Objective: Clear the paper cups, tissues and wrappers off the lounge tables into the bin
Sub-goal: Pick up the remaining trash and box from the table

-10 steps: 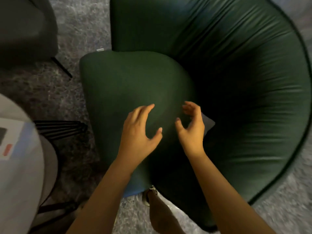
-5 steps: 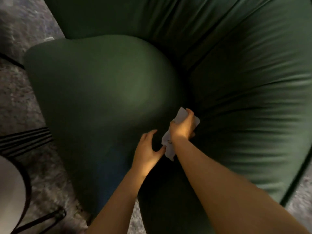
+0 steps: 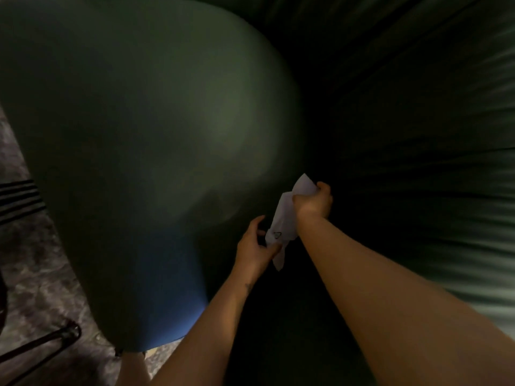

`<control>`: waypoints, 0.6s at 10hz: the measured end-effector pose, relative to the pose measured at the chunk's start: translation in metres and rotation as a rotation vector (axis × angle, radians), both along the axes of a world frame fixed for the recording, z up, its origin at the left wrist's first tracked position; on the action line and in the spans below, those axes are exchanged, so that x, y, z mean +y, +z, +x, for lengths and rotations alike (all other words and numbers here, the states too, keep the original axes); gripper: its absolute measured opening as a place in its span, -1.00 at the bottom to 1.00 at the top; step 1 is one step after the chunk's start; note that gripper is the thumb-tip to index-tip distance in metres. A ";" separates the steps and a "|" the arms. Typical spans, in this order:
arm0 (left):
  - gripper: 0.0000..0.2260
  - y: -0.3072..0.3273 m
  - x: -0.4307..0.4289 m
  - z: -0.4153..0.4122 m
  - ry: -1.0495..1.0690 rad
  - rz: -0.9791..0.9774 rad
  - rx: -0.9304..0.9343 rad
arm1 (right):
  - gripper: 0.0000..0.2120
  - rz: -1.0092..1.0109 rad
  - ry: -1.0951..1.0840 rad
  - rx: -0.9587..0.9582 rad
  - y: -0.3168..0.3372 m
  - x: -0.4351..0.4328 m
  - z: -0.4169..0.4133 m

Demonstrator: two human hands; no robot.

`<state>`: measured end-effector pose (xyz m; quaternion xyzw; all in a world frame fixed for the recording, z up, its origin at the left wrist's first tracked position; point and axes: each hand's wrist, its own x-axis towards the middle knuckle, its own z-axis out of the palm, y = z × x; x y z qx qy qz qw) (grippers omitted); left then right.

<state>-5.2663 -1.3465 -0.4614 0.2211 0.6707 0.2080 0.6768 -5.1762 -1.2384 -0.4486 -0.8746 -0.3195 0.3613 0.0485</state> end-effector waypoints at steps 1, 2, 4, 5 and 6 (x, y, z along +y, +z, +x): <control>-0.43 -0.004 0.004 0.004 0.056 0.031 -0.012 | -0.50 0.026 0.048 0.007 0.000 -0.002 0.004; -0.50 -0.007 0.009 0.005 0.076 0.076 0.009 | -0.50 0.088 0.047 0.013 -0.002 -0.002 0.003; -0.56 -0.010 0.015 -0.004 0.142 0.155 0.077 | -0.30 0.238 0.071 0.145 -0.002 -0.010 -0.005; -0.58 -0.011 0.018 -0.009 0.181 0.167 0.075 | -0.17 0.267 0.038 0.203 -0.005 -0.007 -0.006; -0.58 -0.011 0.019 -0.011 0.201 0.185 0.075 | -0.06 0.253 0.027 0.220 -0.007 -0.007 -0.007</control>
